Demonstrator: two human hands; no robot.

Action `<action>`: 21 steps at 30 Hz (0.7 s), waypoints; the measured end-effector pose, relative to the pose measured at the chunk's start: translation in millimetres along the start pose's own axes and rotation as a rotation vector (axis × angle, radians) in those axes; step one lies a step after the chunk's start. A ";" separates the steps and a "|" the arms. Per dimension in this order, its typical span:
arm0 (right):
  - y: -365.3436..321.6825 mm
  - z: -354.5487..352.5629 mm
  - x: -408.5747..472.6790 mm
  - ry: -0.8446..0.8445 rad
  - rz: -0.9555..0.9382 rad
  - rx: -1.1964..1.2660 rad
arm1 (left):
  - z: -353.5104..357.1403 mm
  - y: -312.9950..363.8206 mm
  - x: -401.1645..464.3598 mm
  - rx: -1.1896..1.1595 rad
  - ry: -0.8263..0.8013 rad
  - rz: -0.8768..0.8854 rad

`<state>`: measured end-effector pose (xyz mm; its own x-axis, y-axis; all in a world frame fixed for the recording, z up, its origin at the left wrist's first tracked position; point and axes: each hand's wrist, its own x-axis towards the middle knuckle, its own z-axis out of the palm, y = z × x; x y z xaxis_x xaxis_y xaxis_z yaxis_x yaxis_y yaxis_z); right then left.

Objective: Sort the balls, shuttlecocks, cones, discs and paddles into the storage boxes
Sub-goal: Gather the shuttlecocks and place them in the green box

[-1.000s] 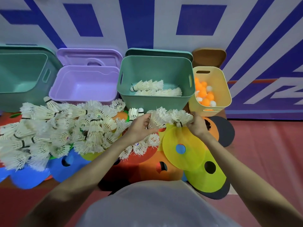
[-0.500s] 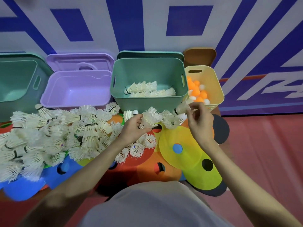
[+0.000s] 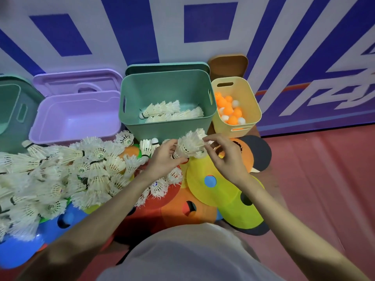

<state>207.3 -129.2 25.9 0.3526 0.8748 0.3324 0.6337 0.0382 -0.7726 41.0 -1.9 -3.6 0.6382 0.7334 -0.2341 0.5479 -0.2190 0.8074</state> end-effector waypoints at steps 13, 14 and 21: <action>116.3 -12.9 -9.7 -0.116 0.466 -0.589 | 5.2 14.6 2.0 -0.022 0.020 -0.021; 118.7 -12.6 -9.5 -0.146 0.448 -0.637 | 6.2 16.3 3.1 -0.023 0.023 -0.022; 133.7 -9.1 -2.1 -0.306 0.335 -0.892 | 8.8 18.6 8.0 -0.011 0.027 -0.010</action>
<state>297.5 -130.4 -73.2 0.4944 0.8657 -0.0783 0.8634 -0.4995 -0.0713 61.0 -5.7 4.8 0.6176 0.7528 -0.2278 0.5484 -0.2046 0.8108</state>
